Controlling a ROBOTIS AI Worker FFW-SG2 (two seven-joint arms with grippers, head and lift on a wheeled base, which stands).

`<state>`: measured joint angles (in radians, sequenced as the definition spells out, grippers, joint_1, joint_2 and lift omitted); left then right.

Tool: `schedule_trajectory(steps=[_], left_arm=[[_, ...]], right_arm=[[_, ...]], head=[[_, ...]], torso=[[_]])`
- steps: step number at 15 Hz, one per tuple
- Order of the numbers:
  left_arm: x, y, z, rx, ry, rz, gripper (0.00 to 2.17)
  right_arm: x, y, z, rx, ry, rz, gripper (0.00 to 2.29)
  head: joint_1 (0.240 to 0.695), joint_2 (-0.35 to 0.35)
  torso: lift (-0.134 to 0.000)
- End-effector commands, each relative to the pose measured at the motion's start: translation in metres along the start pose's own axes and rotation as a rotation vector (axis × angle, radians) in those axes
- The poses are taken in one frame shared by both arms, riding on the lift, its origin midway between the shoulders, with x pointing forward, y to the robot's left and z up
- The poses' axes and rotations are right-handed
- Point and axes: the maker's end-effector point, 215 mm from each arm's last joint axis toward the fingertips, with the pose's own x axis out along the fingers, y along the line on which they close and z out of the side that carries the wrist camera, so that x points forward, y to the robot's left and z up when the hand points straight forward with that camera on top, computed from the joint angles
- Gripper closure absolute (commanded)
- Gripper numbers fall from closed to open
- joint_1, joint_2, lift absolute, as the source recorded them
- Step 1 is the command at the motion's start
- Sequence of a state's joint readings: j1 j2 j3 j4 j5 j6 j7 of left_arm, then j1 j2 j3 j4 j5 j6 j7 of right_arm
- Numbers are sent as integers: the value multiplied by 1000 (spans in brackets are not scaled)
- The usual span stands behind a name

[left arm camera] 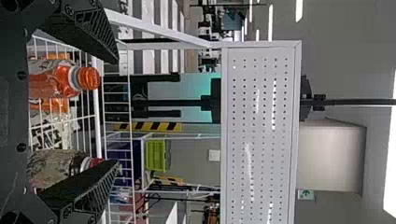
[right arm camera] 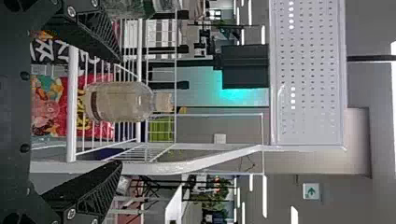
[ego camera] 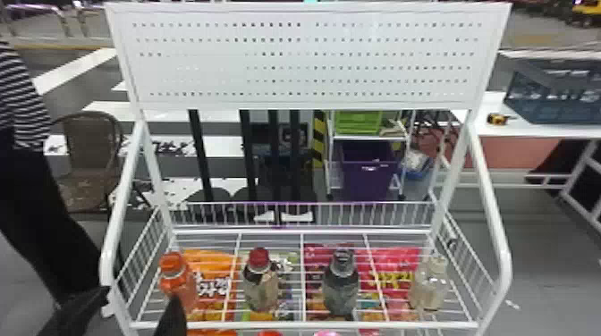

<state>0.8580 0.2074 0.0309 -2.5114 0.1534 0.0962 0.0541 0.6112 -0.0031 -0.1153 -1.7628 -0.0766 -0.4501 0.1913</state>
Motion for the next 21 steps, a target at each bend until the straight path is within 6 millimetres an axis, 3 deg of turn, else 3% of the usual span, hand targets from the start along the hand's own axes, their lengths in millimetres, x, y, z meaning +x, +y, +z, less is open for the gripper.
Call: schedule_trajectory(steps=[1, 7, 12, 18, 20, 21], left_arm=[[-1, -5, -2, -3, 7, -9, 134], [-4, -16, -9, 2, 20, -26, 134], [-5, -18, -12, 0, 25, -31, 134], [-1, -25, -19, -3, 33, -43, 134], [-1, -25, -19, -2, 33, -44, 134], [0, -25, -18, -1, 30, -44, 134]], right_arm=[[28, 1, -19, -15, 19, 5, 127], [98, 0, -54, -21, 92, 0, 127], [132, -4, -49, -4, 96, -6, 127], [165, 11, -59, 9, 145, 33, 127], [168, 13, -61, 6, 160, 37, 313], [166, 17, -63, 7, 168, 44, 670]], head=[[499, 0], [499, 0], [499, 0], [499, 0], [499, 0], [499, 0]], torso=[[0], [0], [0], [0], [0], [0]])
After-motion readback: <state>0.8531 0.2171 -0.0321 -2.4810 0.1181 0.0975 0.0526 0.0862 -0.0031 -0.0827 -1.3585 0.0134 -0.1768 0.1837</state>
